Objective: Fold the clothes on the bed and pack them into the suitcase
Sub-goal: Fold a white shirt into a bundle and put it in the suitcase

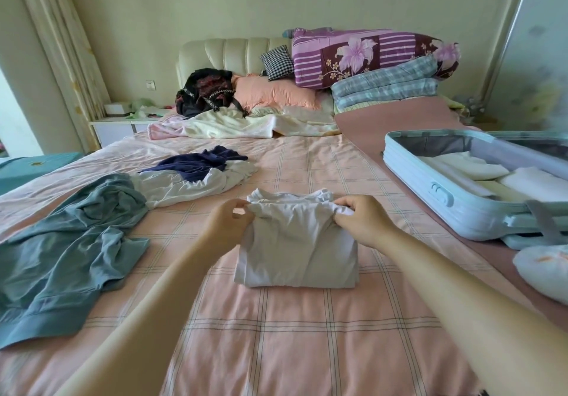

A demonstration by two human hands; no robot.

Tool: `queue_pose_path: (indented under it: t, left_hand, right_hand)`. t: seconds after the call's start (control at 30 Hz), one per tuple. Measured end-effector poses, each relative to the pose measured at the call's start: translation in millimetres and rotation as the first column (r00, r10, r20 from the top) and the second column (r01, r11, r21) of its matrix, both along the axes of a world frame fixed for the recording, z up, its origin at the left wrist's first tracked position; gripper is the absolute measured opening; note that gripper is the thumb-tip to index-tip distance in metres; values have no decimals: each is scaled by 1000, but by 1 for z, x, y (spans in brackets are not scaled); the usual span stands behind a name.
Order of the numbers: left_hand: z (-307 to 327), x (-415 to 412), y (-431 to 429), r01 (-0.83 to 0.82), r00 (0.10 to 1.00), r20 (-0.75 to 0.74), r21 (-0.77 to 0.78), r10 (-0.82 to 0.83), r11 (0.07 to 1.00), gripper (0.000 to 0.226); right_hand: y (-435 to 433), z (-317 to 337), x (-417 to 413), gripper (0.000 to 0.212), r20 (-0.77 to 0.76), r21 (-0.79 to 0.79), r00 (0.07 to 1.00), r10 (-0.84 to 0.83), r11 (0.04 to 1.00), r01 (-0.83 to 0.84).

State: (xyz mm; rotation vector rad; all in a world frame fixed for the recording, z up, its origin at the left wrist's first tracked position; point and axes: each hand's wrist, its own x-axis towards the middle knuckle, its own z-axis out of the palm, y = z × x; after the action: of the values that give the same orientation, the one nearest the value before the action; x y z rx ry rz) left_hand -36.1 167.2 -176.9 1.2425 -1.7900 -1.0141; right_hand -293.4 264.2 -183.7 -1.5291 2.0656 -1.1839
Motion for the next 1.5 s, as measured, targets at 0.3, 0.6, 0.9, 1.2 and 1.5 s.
queue_pose_path:
  t: [0.3, 0.6, 0.9, 1.2, 1.5]
  left_hand:
    - [-36, -23, -42, -62, 894, 398, -343, 205, 937, 25]
    - [-46, -40, -69, -19, 771, 626, -163, 118, 986, 43]
    - [-62, -28, -89, -122, 849, 459, -312, 262, 942, 21]
    - [-43, -9, -68, 127, 916, 392, -481, 83, 868, 6]
    - [-48, 31, -7, 588, 735, 594, -321, -326, 742, 34]
  right_hand:
    - [-44, -41, -5, 49, -281, 90, 953, -113, 986, 143]
    - [-45, -47, -12, 10, -327, 266, 943, -67, 951, 159]
    - [-55, -63, -31, 12, -202, -44, 948, -248, 969, 244]
    - [-36, -43, -16, 11, -431, -10, 902, -15, 1000, 11]
    - [28, -20, -3, 22, -497, 285, 782, 376, 922, -263]
